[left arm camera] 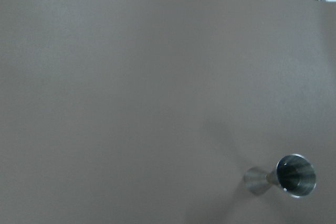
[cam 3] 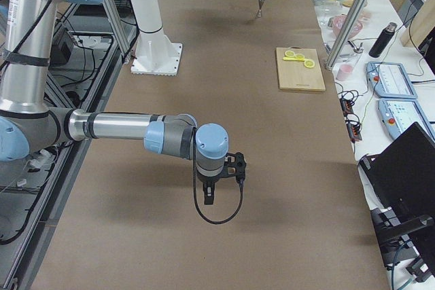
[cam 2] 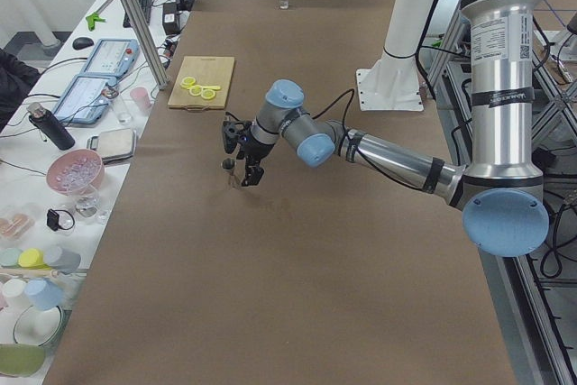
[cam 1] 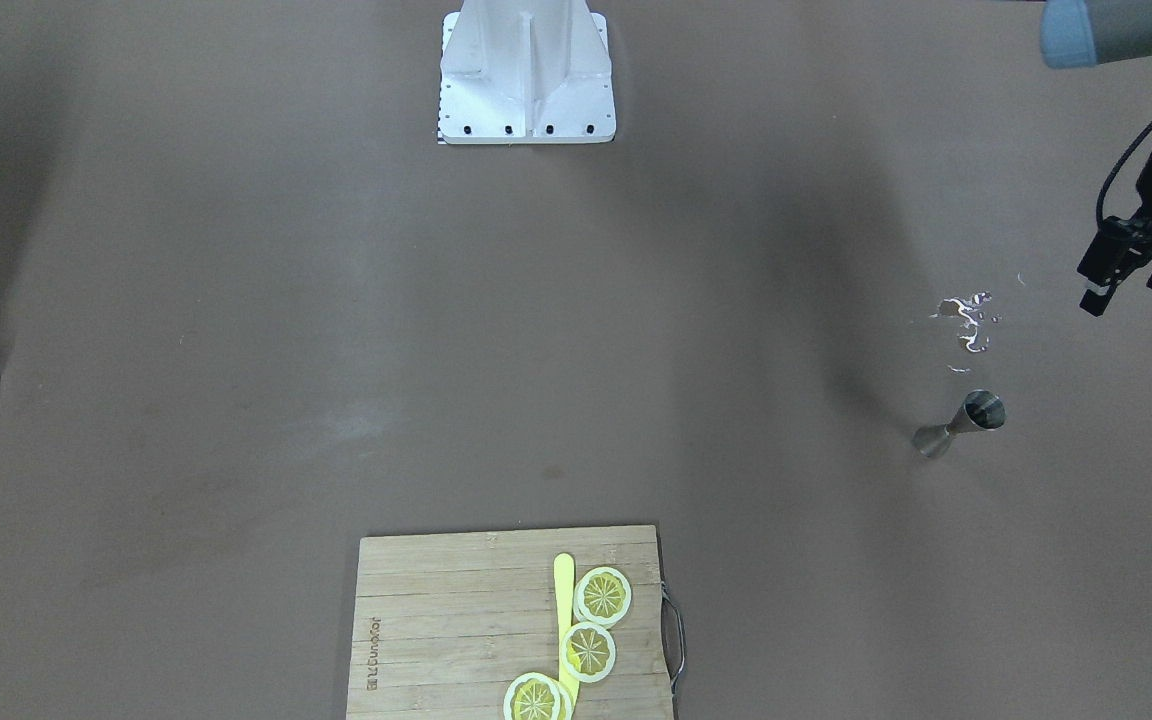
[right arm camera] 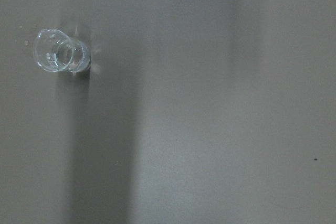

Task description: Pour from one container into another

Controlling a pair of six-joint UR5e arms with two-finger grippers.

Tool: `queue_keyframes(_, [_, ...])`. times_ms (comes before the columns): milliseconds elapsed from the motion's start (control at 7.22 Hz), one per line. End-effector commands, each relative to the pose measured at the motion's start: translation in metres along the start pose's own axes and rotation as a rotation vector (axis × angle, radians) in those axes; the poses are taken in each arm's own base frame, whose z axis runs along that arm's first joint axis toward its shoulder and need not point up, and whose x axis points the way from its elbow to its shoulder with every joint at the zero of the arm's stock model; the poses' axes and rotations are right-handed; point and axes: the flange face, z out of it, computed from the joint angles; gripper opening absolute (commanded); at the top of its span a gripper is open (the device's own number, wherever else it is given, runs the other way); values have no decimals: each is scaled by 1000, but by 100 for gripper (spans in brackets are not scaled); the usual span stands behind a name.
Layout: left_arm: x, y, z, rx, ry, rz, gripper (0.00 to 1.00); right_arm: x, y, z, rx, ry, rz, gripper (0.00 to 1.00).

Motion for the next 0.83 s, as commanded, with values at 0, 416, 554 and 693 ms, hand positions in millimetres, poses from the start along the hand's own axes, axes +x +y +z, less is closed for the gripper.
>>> queue_keyframes(0, [46, 44, 20, 117, -20, -60, 97, 1, 1, 1, -4, -10, 22, 100])
queue_keyframes(416, [68, 69, 33, 304, -48, -65, 97, -3, -2, -2, 6, -10, 241, 100])
queue_keyframes(554, [83, 69, 42, 353, -48, -62, 97, -3, -2, -2, 5, -10, 239, 100])
queue_keyframes(693, [96, 65, 55, 392, -56, -60, 97, -3, -3, -2, 6, -8, 229, 100])
